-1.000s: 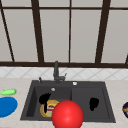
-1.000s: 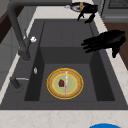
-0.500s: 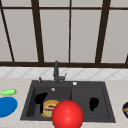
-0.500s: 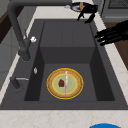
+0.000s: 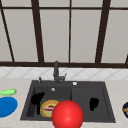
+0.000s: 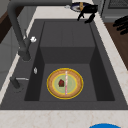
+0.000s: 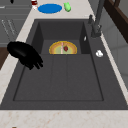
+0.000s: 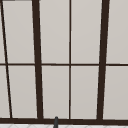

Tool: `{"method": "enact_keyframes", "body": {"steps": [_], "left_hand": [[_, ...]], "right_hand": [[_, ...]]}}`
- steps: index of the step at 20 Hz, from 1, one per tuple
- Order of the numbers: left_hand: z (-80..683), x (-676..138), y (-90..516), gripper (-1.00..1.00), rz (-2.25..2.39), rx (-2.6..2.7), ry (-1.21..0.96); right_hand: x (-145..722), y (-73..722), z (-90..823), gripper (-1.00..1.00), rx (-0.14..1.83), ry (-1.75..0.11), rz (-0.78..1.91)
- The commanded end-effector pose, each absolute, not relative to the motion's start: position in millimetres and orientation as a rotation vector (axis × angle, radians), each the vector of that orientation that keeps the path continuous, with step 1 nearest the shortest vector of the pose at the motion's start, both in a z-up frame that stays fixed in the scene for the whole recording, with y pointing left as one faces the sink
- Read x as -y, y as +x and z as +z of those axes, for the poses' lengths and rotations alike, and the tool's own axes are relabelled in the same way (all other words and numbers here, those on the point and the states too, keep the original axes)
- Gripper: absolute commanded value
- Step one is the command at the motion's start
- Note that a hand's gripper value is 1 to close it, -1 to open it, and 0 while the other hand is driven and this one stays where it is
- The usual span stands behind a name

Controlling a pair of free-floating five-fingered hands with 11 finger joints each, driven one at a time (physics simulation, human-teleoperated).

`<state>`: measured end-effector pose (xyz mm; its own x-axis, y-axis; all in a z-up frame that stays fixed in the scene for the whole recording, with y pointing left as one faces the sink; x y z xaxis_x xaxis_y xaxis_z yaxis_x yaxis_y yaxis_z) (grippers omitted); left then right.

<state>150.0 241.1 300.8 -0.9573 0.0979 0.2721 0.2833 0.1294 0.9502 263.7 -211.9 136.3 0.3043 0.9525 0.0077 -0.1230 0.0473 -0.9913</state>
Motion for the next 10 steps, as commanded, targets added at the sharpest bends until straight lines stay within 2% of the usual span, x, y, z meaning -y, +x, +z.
{"method": "enact_keyframes", "body": {"steps": [1,10], "left_hand": [[302.4,-249.0,126.2,-1.00,-1.910,2.218,-0.396],[302.4,-257.8,74.6,-1.00,-1.863,2.167,-0.451]], "right_hand": [[211.9,263.7,136.3,0.00,0.903,-1.225,1.020],[211.9,263.7,136.3,0.00,0.903,-1.225,1.020]]}}
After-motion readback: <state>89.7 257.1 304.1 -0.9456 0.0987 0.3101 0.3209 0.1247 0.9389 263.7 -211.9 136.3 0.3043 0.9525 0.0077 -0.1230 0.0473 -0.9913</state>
